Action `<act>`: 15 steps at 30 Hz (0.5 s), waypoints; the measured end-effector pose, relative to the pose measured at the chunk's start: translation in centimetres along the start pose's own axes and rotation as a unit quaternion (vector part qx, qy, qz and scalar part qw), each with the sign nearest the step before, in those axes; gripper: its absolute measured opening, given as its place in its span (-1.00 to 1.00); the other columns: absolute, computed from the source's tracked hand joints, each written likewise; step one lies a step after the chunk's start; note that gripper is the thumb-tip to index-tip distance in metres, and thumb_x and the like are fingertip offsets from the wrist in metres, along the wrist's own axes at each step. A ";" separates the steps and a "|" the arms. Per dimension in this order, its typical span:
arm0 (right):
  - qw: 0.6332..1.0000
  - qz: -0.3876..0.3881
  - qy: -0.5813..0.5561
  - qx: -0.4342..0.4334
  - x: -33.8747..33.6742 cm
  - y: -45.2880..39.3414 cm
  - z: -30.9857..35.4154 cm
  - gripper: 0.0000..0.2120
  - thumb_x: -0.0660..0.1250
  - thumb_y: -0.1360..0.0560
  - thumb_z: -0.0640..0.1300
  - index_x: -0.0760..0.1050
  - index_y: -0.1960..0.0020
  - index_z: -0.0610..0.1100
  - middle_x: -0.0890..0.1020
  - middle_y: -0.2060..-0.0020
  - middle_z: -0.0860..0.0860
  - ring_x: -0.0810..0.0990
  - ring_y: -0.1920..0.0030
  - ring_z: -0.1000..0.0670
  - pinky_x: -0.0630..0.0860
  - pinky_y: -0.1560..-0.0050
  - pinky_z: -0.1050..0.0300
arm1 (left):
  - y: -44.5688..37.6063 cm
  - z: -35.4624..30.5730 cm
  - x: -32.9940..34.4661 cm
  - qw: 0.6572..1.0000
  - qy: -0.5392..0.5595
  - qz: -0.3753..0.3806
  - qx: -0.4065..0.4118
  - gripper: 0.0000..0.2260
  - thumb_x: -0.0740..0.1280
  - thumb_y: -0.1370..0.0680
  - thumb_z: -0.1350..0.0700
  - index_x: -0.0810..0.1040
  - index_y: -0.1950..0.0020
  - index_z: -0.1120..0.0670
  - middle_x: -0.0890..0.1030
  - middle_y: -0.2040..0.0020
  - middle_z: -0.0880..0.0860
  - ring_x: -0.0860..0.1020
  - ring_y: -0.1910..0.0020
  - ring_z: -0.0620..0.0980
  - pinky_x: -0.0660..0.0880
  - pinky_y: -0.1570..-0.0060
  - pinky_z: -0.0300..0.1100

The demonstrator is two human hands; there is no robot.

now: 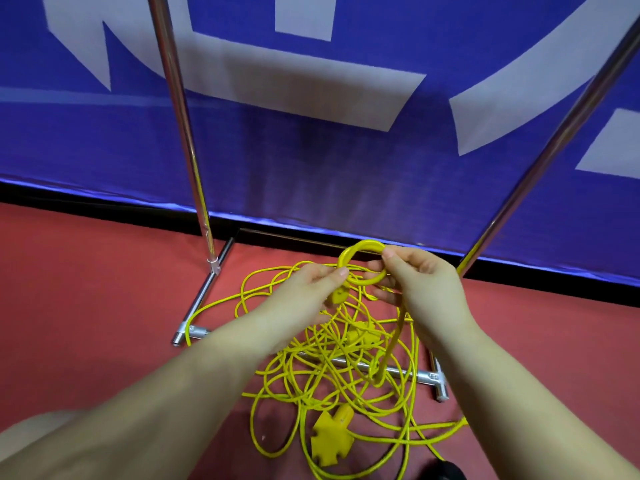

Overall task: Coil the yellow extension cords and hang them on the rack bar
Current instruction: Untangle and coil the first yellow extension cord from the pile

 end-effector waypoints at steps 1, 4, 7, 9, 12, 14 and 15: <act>1.000 0.006 -0.012 0.007 0.2 0.0 -0.1 -0.88 0.24 -0.56 -0.19 0.54 0.07 -0.17 0.66 0.30 -0.02 0.62 0.38 0.16 0.61 0.32 0.21 | 0.1 0.2 0.3 0.999 0.049 0.006 -0.019 -0.87 0.23 -0.57 -0.04 0.47 0.00 -0.01 0.58 0.03 0.05 0.59 -0.03 0.06 0.52 -0.09 -0.03; 0.999 0.026 -0.024 0.015 0.9 0.2 -0.1 -0.92 0.25 -0.56 -0.20 0.51 0.08 -0.14 0.65 0.31 -0.02 0.63 0.34 0.13 0.61 0.28 0.18 | -0.1 -0.2 0.3 0.995 0.101 -0.002 -0.023 -0.85 0.25 -0.57 0.00 0.49 -0.05 0.05 0.59 -0.06 0.10 0.63 0.00 0.09 0.57 -0.02 -0.10; 0.999 0.032 -0.005 0.003 1.3 0.2 0.0 -0.96 0.30 -0.53 -0.20 0.49 0.06 -0.08 0.66 0.24 -0.05 0.64 0.28 0.10 0.60 0.23 0.14 | -0.2 -0.8 -0.5 0.997 0.061 -0.043 0.006 -0.90 0.23 -0.59 0.04 0.50 0.03 0.02 0.57 -0.02 0.12 0.63 0.12 0.06 0.56 0.02 -0.12; 0.998 0.037 0.039 -0.027 1.3 0.4 0.4 -0.90 0.34 -0.50 -0.18 0.50 0.01 -0.03 0.66 0.22 -0.03 0.64 0.27 0.12 0.59 0.23 0.17 | -0.1 -1.3 -0.5 0.998 0.004 -0.044 0.035 -0.89 0.19 -0.61 0.07 0.50 0.04 0.02 0.57 0.01 0.15 0.61 0.11 0.08 0.55 -0.02 -0.07; 0.992 0.039 0.101 -0.071 1.4 0.7 1.2 -0.93 0.37 -0.48 -0.18 0.55 0.10 -0.03 0.62 0.33 0.05 0.60 0.36 0.18 0.55 0.27 0.23 | 0.5 -2.5 0.0 0.995 -0.056 -0.024 0.083 -0.82 0.13 -0.63 0.11 0.51 0.04 -0.04 0.57 0.09 0.11 0.57 0.11 0.02 0.54 -0.01 -0.05; 0.986 0.033 0.140 -0.088 1.2 0.7 1.5 -0.92 0.38 -0.47 -0.19 0.56 0.18 -0.04 0.63 0.36 0.02 0.60 0.35 0.14 0.54 0.23 0.19 | 0.6 -2.7 0.1 0.993 -0.071 -0.024 0.092 -0.76 0.11 -0.64 0.14 0.50 0.10 -0.09 0.58 0.13 0.08 0.56 0.13 0.01 0.55 0.02 -0.03; 0.985 0.037 0.141 -0.088 1.3 0.6 1.4 -0.91 0.39 -0.46 -0.20 0.57 0.19 -0.05 0.64 0.37 0.00 0.61 0.34 0.13 0.54 0.24 0.22 | 0.6 -2.5 0.0 0.994 -0.063 -0.029 0.088 -0.75 0.11 -0.64 0.15 0.49 0.12 -0.09 0.59 0.13 0.10 0.57 0.14 0.04 0.55 0.03 -0.01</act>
Point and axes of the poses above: each hand's wrist, its own y-axis away from the middle knuckle, its own x-axis out of the palm, z = x × y, the point moved 10 cm from there along -y, towards the middle knuckle
